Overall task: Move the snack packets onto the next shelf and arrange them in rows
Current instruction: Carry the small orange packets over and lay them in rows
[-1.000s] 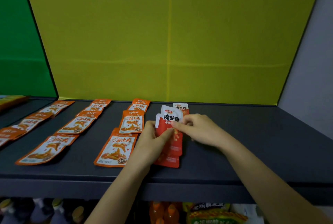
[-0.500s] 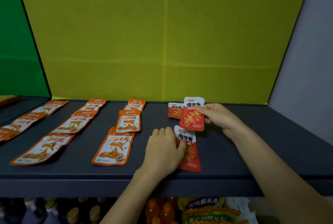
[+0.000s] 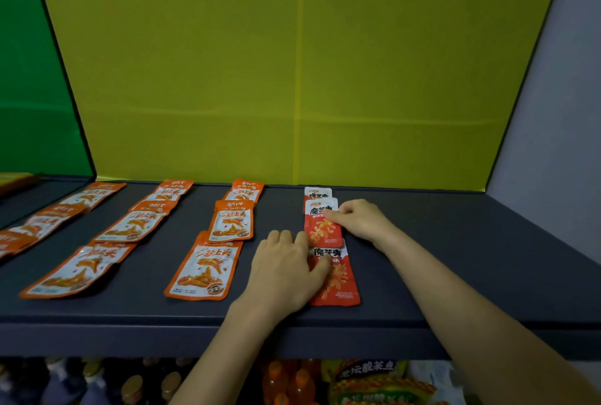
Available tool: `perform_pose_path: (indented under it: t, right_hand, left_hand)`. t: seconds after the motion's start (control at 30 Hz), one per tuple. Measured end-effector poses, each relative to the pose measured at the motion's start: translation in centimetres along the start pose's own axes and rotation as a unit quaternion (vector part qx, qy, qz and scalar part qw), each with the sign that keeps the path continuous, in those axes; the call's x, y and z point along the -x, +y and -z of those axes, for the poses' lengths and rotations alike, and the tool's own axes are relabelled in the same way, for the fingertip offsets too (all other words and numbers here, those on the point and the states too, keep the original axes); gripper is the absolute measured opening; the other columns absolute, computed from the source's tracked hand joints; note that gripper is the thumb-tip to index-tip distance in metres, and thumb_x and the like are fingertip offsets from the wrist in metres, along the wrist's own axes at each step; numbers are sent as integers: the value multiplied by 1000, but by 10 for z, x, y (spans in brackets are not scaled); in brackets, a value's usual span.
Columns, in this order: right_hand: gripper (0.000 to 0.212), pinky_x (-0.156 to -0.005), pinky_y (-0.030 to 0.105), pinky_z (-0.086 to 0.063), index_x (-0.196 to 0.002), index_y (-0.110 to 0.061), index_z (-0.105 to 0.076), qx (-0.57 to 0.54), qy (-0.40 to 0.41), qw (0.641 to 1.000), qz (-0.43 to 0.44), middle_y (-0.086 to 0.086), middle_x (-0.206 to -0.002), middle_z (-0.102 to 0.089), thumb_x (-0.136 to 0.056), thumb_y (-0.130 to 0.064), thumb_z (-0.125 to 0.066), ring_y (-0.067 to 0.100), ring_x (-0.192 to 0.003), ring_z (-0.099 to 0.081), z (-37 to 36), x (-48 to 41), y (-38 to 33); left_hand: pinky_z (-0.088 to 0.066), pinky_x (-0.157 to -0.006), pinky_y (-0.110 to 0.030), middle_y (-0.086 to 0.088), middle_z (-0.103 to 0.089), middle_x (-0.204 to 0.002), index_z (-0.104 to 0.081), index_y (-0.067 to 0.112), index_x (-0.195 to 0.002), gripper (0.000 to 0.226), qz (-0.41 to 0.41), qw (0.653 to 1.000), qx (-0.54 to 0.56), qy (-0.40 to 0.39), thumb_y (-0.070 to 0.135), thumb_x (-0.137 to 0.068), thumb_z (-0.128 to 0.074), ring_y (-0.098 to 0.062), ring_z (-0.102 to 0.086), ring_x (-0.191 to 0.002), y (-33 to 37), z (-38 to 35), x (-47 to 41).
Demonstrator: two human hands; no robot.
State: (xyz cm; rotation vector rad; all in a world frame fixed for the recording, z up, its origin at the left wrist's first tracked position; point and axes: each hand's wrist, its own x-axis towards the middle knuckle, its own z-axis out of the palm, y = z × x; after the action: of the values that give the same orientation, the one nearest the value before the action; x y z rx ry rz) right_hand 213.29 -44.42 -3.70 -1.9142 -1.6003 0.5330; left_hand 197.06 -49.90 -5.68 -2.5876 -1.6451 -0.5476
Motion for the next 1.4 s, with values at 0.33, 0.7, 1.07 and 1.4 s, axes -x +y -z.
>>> perform_pose_path:
  t: [0.33, 0.7, 1.07, 1.4]
  right_hand:
    - [46, -78, 35, -38, -59, -24, -32, 168, -15, 985, 40, 3, -91, -51, -90, -58, -40, 25, -92, -51, 2, 10, -8]
    - [38, -81, 37, -41, -91, -20, -53, 152, 58, 983, 80, 0, -109, -58, -91, -55, -38, 24, -103, -56, 4, 26, -13]
    - [17, -86, 35, -46, -105, -25, -59, 60, 56, 919, 386, -8, -108, -61, -93, -30, -48, 14, -103, -56, -65, 120, -131]
    - [25, -87, 26, -46, -117, -29, -54, -35, -125, 866, 483, -12, -119, -56, -96, -35, -44, 10, -108, -54, -252, 242, -294]
  left_hand:
    - [-34, -90, -28, -3, -54, -108, -50, 16, -104, 42, -3, 999, 35, 16, 53, -92, -35, -18, -44, -103, -3, -1, 1]
    - [-33, -79, -28, -4, -60, -98, -54, 14, -91, 38, -6, 983, 37, 182, 47, -94, -35, -21, -51, -96, -17, 18, 16]
    - [-45, -67, -38, -11, -67, -86, -61, 11, -81, 36, 160, 954, -96, 235, 38, -86, -38, -34, -62, -87, -181, 106, 143]
    - [-34, -46, -30, -10, -63, -70, -58, 8, -76, 27, 360, 890, -206, 189, 27, -87, -42, -34, -62, -64, -340, 167, 405]
